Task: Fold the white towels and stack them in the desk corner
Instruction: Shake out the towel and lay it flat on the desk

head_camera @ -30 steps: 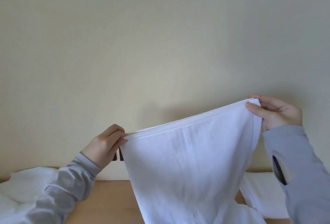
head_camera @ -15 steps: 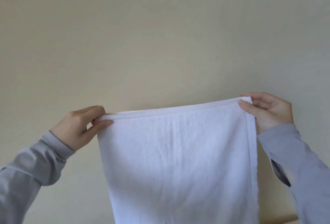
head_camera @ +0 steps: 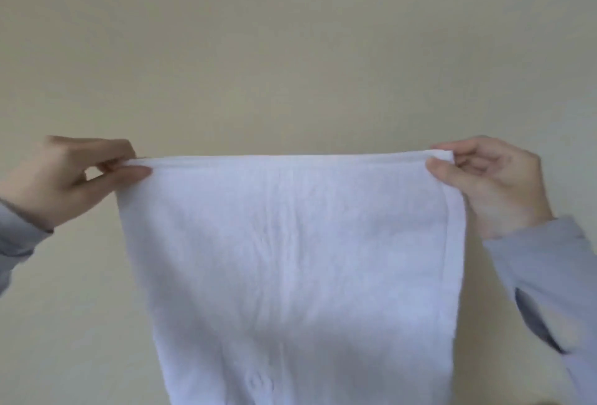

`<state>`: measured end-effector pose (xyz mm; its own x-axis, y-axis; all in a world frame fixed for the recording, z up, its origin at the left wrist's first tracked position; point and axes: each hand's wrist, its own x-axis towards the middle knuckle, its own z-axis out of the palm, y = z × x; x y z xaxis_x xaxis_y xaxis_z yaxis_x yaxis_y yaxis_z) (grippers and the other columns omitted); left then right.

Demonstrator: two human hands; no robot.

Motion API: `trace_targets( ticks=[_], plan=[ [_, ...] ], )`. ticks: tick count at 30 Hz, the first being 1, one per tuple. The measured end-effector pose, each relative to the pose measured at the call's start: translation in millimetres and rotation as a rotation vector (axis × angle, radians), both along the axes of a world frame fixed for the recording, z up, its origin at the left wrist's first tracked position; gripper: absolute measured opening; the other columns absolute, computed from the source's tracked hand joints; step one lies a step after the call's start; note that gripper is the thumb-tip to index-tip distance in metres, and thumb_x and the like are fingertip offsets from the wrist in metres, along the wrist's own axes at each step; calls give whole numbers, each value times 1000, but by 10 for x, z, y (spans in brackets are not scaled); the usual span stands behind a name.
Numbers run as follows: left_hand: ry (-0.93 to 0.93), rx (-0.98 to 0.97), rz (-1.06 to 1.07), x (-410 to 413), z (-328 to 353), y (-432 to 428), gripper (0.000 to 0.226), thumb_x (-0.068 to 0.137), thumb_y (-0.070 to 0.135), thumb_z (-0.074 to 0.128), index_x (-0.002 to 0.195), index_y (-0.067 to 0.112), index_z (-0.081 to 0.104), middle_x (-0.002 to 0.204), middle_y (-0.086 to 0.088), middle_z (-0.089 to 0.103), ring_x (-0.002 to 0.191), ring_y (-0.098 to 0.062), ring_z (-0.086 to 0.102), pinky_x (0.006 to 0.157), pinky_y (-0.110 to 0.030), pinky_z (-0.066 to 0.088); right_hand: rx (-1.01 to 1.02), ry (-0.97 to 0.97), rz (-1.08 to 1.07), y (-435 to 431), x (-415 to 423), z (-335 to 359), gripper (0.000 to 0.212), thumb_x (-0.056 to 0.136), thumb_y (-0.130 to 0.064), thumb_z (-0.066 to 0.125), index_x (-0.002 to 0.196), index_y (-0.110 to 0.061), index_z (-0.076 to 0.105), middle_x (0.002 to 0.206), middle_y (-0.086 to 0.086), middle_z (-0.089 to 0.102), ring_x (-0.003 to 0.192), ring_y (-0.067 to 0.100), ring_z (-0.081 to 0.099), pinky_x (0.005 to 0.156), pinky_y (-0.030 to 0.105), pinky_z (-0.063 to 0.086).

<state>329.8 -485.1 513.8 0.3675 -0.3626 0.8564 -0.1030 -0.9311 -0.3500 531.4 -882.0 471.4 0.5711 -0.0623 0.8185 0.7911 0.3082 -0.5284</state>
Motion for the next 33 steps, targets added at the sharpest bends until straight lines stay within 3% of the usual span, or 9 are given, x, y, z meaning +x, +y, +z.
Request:
trace_targets(
  ticks=[3,6,10,13,16,21,25,28,33],
  plan=[
    [30,46,62,-63,95,-25,43,89,53,40,68,20,56,57,5,54,55,-9,53,51,-16,40,8,-19,28,18,-36,63,19,72,9,71,77,-8,64,59,-13,67,58,1,57,63,12,48],
    [-20,24,32,-109,258,-69,30,90,47,43,71,26,54,60,1,53,65,-7,52,51,-11,35,37,-80,38,-8,-61,257,16,73,3,73,80,-10,65,64,-10,69,63,7,60,65,17,50],
    [41,-16,106,-77,268,-59,37,89,56,44,71,26,56,61,2,58,57,-17,55,54,-25,42,69,25,73,25,-13,281,17,73,2,73,77,-13,67,68,-2,66,67,14,62,72,25,52],
    [-3,-357,-80,6,207,-63,23,77,44,71,71,25,61,62,-2,64,56,-16,57,56,-17,46,102,96,166,32,19,264,17,72,1,74,83,-11,69,74,4,68,70,15,65,71,23,53],
    [100,-761,-348,37,146,-125,17,63,24,78,69,16,65,61,9,65,55,-2,60,57,-12,53,143,163,261,74,45,220,20,71,3,73,89,-3,68,76,6,70,71,17,66,69,23,52],
    [205,-967,-378,56,-41,-219,15,65,9,79,76,18,74,64,3,55,62,-9,57,66,-18,55,181,255,348,105,92,99,17,68,3,74,82,-5,69,72,3,72,69,16,67,68,26,55],
    [171,-1127,-436,155,-183,-378,20,58,15,80,77,11,73,79,-9,60,77,-19,61,65,-17,55,189,240,342,-1,135,19,16,67,1,76,77,-11,71,73,1,72,69,14,67,65,23,54],
    [171,-1132,-480,268,-205,-538,37,52,20,80,77,-4,67,75,-9,61,69,-15,62,62,-16,55,208,225,322,-160,186,-36,16,67,1,76,76,-12,71,72,1,72,69,13,67,64,21,53],
    [137,-1012,-464,467,-126,-922,39,52,30,82,74,1,67,83,-14,65,73,-18,60,75,-27,53,178,231,167,-533,331,-89,18,69,-2,77,80,-14,71,78,2,70,72,11,65,70,21,51]
  ],
)
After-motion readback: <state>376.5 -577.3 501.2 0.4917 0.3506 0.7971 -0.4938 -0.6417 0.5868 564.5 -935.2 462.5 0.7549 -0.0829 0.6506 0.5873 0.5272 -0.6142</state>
